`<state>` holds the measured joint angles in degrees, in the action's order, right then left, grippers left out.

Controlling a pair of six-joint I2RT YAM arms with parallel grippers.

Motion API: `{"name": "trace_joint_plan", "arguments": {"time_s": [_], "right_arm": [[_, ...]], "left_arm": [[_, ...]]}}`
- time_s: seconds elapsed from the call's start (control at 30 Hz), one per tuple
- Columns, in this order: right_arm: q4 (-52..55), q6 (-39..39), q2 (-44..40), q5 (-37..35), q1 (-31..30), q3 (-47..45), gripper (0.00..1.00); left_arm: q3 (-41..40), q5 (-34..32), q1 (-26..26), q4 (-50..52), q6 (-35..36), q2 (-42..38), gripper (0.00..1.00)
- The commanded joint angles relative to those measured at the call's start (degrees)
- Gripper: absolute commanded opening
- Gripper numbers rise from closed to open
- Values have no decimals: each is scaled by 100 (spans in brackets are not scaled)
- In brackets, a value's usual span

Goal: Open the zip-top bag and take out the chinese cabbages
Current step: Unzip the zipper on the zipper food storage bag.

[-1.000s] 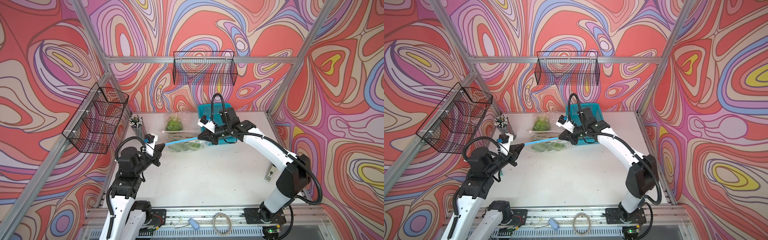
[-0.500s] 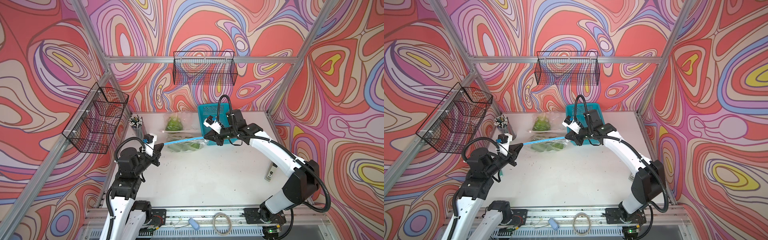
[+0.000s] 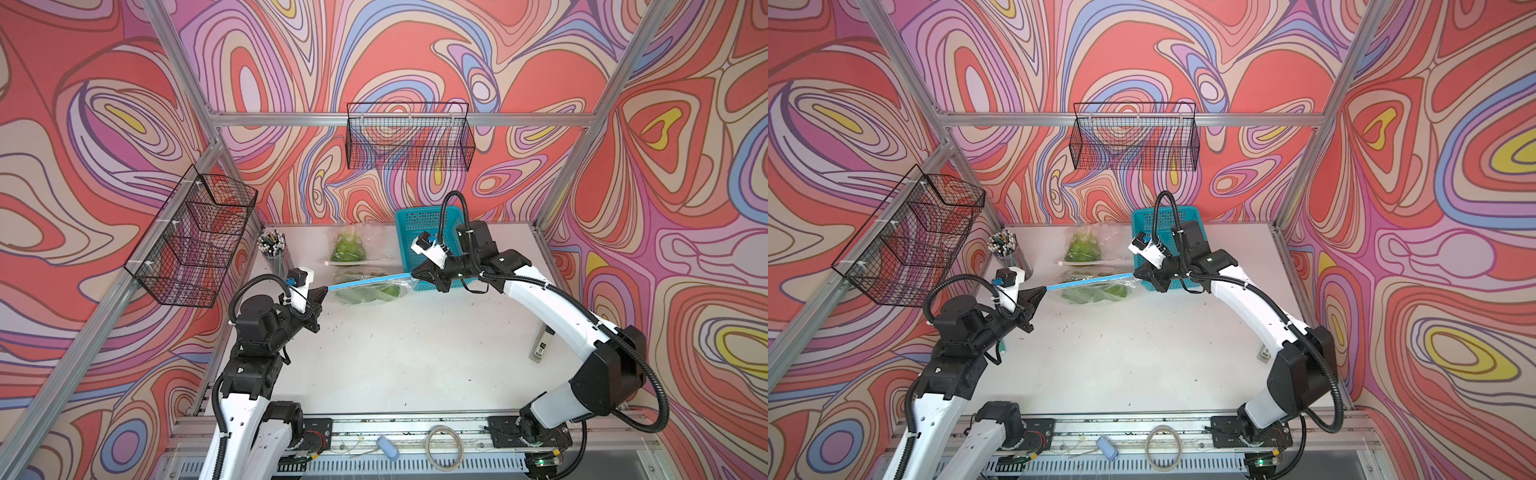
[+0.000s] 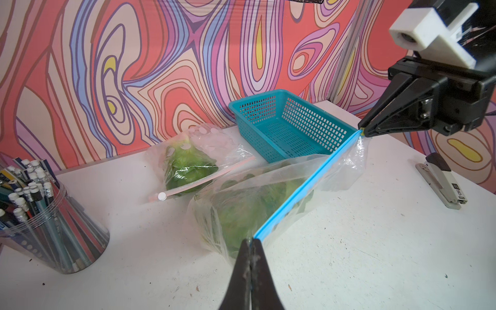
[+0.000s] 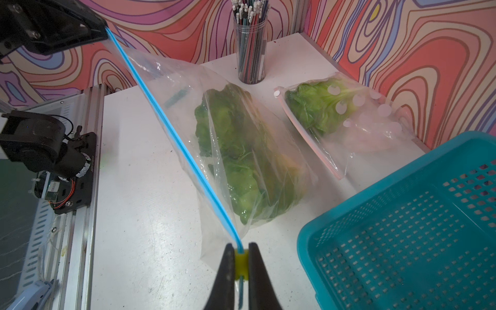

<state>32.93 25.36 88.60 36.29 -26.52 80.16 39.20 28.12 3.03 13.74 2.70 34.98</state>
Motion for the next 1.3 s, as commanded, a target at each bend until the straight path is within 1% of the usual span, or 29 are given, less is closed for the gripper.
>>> {"name": "trace_joint_plan", "arguments": {"time_s": [0.0, 0.17, 0.43, 0.6, 0.73, 0.77, 0.83, 0.97, 1.03, 1.13, 1.27], "right_arm": [[22, -104, 68, -182, 214, 16, 0], [-129, -275, 319, 181, 209, 290, 0], [-612, -598, 542, 608, 214, 449, 0], [-790, -734, 640, 865, 207, 470, 0], [-821, -752, 660, 885, 207, 464, 0], [-821, -741, 651, 884, 201, 457, 0], [-815, -720, 642, 883, 200, 439, 0], [-797, -666, 632, 867, 205, 404, 0], [-771, -640, 641, 864, 200, 411, 0], [-737, -594, 643, 869, 206, 412, 0], [-657, -512, 637, 865, 200, 412, 0]], "left_arm": [[6, 51, -92, -108, -59, 40, 0], [41, 583, -83, -209, -202, 277, 0], [88, 1114, -50, -290, -345, 473, 0], [80, 1363, 17, -354, -454, 581, 0], [120, 1444, 79, -227, -398, 654, 0], [151, 1443, 84, -147, -363, 667, 1], [216, 1373, 88, 0, -279, 659, 12], [428, 975, 88, 350, -106, 573, 44], [557, 787, 85, 482, -52, 547, 57], [805, 609, 89, 711, 75, 612, 67], [1309, 532, 84, 1123, 308, 860, 74]]}}
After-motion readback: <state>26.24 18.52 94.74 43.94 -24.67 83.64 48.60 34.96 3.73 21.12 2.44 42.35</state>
